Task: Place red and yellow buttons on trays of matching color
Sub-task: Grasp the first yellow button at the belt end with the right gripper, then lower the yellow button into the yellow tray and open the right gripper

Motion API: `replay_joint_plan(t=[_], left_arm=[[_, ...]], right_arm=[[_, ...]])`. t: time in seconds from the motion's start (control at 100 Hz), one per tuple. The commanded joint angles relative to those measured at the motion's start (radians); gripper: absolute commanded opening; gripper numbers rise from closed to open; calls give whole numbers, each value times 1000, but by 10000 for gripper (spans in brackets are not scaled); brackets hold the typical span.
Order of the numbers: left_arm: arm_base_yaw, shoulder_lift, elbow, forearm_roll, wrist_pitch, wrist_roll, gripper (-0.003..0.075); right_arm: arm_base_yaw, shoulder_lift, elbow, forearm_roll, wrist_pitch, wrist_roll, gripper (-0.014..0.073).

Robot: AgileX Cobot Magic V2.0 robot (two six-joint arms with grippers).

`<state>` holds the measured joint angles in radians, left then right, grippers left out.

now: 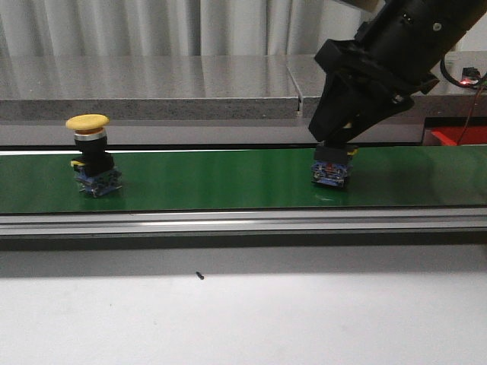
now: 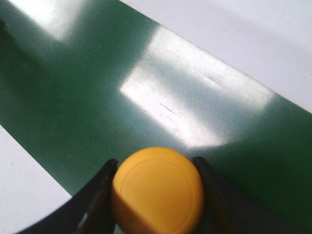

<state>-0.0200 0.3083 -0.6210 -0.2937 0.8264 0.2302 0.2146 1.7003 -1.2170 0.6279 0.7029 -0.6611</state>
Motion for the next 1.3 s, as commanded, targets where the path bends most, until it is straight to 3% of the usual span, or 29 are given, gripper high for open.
replay_joint_plan(t=[0.0, 0.27, 0.77, 1.15, 1.29], left_arm=[[-7, 11, -26, -24, -64, -1, -20], [-7, 11, -26, -24, -64, -1, -20], [-7, 11, -26, -24, -64, -1, -20], [-7, 11, -26, -24, -64, -1, -20], [-7, 11, -26, -24, -64, -1, -20]], right_arm=[[-2, -47, -31, 23, -28, -14, 160], [-67, -134, -16, 23, 3, -14, 162], [-480, -263, 24, 39, 39, -1, 162], [-697, -256, 27, 40, -5, -2, 162], [-752, -254, 82, 44, -81, -2, 162]])
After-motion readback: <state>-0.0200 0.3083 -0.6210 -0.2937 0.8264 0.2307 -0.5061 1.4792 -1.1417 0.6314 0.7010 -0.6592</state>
